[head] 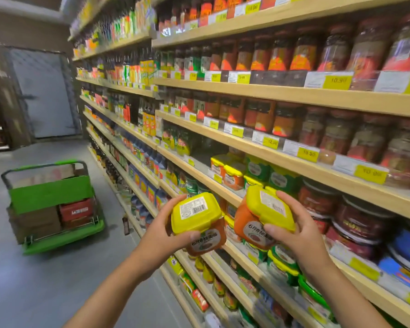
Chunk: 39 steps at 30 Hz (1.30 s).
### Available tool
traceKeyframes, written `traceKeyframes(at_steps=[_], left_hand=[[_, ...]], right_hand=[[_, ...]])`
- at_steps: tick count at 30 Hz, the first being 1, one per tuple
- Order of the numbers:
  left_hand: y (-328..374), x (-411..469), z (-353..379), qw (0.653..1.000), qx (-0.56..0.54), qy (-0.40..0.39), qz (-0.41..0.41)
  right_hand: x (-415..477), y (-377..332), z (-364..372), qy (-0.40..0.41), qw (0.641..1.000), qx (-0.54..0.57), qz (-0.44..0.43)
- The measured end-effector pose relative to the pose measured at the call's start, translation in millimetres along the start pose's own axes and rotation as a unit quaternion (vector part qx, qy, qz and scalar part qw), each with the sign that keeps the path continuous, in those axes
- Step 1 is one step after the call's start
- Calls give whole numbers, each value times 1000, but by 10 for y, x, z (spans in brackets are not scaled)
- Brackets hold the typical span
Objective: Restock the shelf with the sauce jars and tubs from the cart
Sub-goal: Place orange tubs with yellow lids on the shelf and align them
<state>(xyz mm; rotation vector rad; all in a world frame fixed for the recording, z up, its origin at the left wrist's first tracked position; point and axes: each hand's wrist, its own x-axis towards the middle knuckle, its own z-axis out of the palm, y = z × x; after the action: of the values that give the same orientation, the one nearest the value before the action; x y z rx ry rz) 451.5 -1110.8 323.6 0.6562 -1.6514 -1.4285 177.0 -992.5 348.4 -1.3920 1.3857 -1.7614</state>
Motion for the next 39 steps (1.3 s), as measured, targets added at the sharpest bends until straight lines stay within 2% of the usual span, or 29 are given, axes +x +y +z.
traceKeyframes(at_steps=[9, 19, 28, 35, 39], left_hand=[[-353, 1233, -301, 999, 10, -38, -4], [-756, 2176, -568, 996, 11, -83, -9], [-1153, 3105, -1125, 982, 0, -190, -14], [-1374, 3819, -1674, 961, -22, -273, -35], [-1461, 4083, -1933, 951, -29, -308, -31]], right_hand=[[1046, 517, 119, 10, 1000, -7, 24], [1604, 866, 327, 32, 996, -17, 76], [2091, 1068, 858, 131, 985, -82, 74], [2635, 1235, 1365, 239, 953, -154, 104], [2915, 1237, 1504, 273, 934, -196, 118]])
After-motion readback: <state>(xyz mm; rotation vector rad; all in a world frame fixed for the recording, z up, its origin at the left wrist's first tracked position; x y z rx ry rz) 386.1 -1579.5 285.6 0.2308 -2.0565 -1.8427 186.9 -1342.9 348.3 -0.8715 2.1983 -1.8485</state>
